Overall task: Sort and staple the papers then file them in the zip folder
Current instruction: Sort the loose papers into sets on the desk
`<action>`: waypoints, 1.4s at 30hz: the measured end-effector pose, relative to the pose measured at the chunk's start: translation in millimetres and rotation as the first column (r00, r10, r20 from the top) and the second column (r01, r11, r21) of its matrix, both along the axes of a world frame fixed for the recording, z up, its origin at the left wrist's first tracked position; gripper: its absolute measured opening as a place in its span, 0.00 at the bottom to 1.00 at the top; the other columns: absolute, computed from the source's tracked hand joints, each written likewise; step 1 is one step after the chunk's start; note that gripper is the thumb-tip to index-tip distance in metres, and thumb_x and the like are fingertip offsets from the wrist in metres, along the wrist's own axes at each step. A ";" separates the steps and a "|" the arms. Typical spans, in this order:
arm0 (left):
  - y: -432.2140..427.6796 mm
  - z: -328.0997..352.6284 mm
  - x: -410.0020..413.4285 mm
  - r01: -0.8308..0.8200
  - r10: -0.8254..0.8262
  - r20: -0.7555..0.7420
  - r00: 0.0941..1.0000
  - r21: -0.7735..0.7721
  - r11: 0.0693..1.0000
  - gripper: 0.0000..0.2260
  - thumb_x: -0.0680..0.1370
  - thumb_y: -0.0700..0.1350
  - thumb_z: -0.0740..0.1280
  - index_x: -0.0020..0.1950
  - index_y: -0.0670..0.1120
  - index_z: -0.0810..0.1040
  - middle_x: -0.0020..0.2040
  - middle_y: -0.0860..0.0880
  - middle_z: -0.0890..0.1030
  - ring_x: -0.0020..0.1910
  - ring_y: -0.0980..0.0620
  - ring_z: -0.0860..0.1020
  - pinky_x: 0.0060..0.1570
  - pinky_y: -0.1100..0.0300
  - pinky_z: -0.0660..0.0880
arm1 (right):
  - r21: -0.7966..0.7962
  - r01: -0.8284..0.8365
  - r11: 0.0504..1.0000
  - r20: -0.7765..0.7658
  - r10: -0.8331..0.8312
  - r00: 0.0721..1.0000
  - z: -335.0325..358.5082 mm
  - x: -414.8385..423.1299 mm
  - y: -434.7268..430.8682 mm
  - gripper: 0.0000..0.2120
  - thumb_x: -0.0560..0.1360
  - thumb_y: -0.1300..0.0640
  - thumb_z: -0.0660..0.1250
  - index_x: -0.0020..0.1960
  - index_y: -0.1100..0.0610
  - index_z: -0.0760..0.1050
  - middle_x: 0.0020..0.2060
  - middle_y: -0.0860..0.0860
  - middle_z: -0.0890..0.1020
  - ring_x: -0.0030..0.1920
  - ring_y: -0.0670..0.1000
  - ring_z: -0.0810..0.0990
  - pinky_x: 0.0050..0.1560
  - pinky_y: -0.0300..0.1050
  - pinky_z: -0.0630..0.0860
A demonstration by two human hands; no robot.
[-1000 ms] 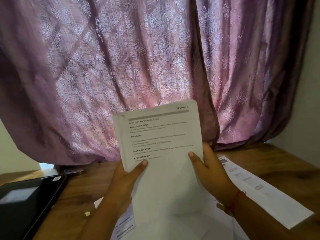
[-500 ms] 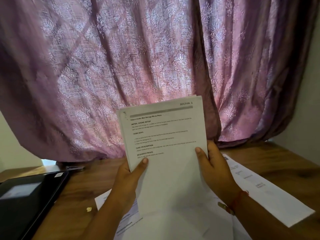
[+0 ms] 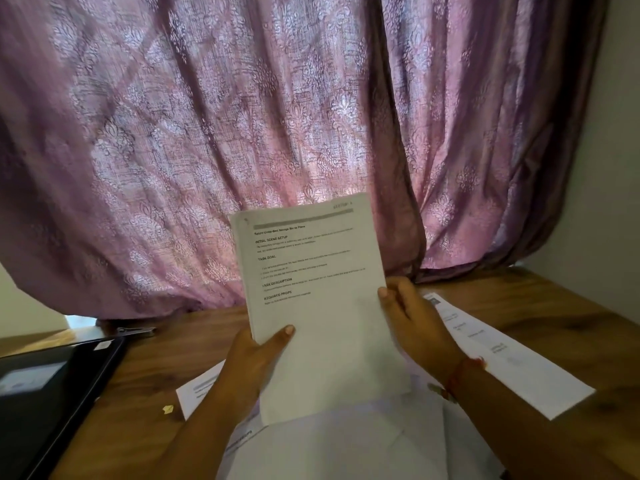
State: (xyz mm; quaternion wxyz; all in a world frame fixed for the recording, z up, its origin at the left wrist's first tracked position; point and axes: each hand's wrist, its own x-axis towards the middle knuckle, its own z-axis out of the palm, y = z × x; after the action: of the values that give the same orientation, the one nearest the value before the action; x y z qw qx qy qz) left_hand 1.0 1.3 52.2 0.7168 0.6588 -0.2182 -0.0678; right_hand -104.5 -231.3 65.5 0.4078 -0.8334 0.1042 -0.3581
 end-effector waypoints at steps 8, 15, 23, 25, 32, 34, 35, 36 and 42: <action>9.2 -3.8 5.5 -0.066 0.062 -0.093 0.994 -0.035 0.997 0.12 0.78 0.45 0.72 0.62 0.50 0.81 0.52 0.48 0.87 0.48 0.48 0.86 0.43 0.53 0.83 | -0.358 0.244 0.901 -0.691 -0.431 0.580 -48.9 -1.9 -85.7 0.44 0.66 0.20 0.49 0.74 0.44 0.60 0.77 0.54 0.60 0.76 0.63 0.55 0.72 0.70 0.49; 12.3 -4.8 9.3 -0.003 -0.013 -0.131 0.991 -0.116 0.993 0.12 0.79 0.44 0.72 0.62 0.48 0.81 0.53 0.48 0.87 0.50 0.47 0.86 0.44 0.52 0.82 | -0.318 0.237 0.918 -0.740 -0.397 0.542 -47.4 3.8 -41.7 0.40 0.69 0.26 0.52 0.76 0.45 0.56 0.77 0.55 0.55 0.76 0.67 0.47 0.71 0.73 0.40; 20.7 -16.1 26.9 0.014 -0.033 -0.148 0.988 -0.132 0.991 0.16 0.77 0.43 0.74 0.64 0.48 0.81 0.55 0.47 0.86 0.53 0.44 0.85 0.53 0.45 0.81 | -0.224 0.193 0.955 -0.741 -0.296 0.603 -45.9 14.4 17.8 0.36 0.75 0.33 0.59 0.76 0.47 0.54 0.77 0.59 0.52 0.76 0.67 0.45 0.73 0.70 0.40; 24.4 -18.2 29.6 0.013 -0.036 -0.167 0.985 -0.133 0.991 0.16 0.77 0.43 0.74 0.64 0.48 0.81 0.55 0.46 0.86 0.53 0.44 0.85 0.54 0.44 0.81 | -0.204 0.113 0.973 -0.729 -0.228 0.645 -55.8 24.2 19.7 0.41 0.67 0.25 0.56 0.75 0.42 0.55 0.76 0.58 0.57 0.75 0.68 0.50 0.72 0.71 0.46; 30.3 -17.6 32.4 0.024 -0.052 -0.181 0.982 -0.154 0.988 0.17 0.76 0.45 0.75 0.65 0.49 0.80 0.55 0.47 0.86 0.54 0.43 0.85 0.55 0.42 0.81 | -0.026 0.070 0.997 -0.616 -0.071 0.784 -48.1 22.3 13.7 0.27 0.72 0.39 0.58 0.66 0.52 0.72 0.64 0.54 0.78 0.60 0.59 0.77 0.64 0.54 0.73; 29.4 -15.1 30.2 0.025 -0.053 -0.177 0.983 -0.157 0.987 0.17 0.76 0.45 0.75 0.65 0.49 0.80 0.55 0.47 0.86 0.53 0.43 0.85 0.54 0.43 0.81 | 0.095 0.187 0.978 -0.533 -0.109 0.839 -28.0 10.5 6.8 0.18 0.79 0.53 0.58 0.64 0.63 0.74 0.60 0.61 0.79 0.60 0.63 0.77 0.61 0.54 0.74; 28.2 -13.4 28.9 0.025 -0.052 -0.171 0.984 -0.157 0.987 0.16 0.76 0.44 0.75 0.64 0.49 0.80 0.55 0.47 0.86 0.53 0.44 0.85 0.52 0.45 0.82 | 0.155 0.219 0.963 -0.463 -0.125 0.878 -17.9 5.8 4.3 0.17 0.81 0.55 0.56 0.62 0.64 0.75 0.58 0.62 0.79 0.60 0.63 0.77 0.61 0.55 0.74; 26.6 -10.9 27.2 0.028 -0.054 -0.164 0.985 -0.156 0.987 0.16 0.76 0.44 0.75 0.64 0.49 0.80 0.55 0.47 0.86 0.52 0.44 0.85 0.52 0.46 0.82 | 0.202 0.213 0.956 -0.395 -0.120 0.911 -7.9 -0.1 3.4 0.17 0.82 0.54 0.55 0.59 0.64 0.76 0.55 0.61 0.81 0.58 0.61 0.79 0.59 0.54 0.75; 4.1 8.9 -1.1 0.102 -0.115 -0.067 0.991 -0.174 0.979 0.16 0.79 0.42 0.72 0.66 0.50 0.78 0.56 0.48 0.86 0.53 0.46 0.85 0.48 0.49 0.83 | 0.560 -0.082 0.825 -0.158 0.203 0.966 28.3 -28.6 21.8 0.16 0.83 0.48 0.57 0.49 0.56 0.78 0.36 0.46 0.84 0.37 0.44 0.82 0.40 0.40 0.77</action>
State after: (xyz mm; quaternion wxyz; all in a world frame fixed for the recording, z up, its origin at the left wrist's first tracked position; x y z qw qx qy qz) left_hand -0.1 5.4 61.1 0.7735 0.5792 -0.2311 -0.1132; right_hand -133.1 -209.5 93.7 0.6416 -0.7202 0.1821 -0.1910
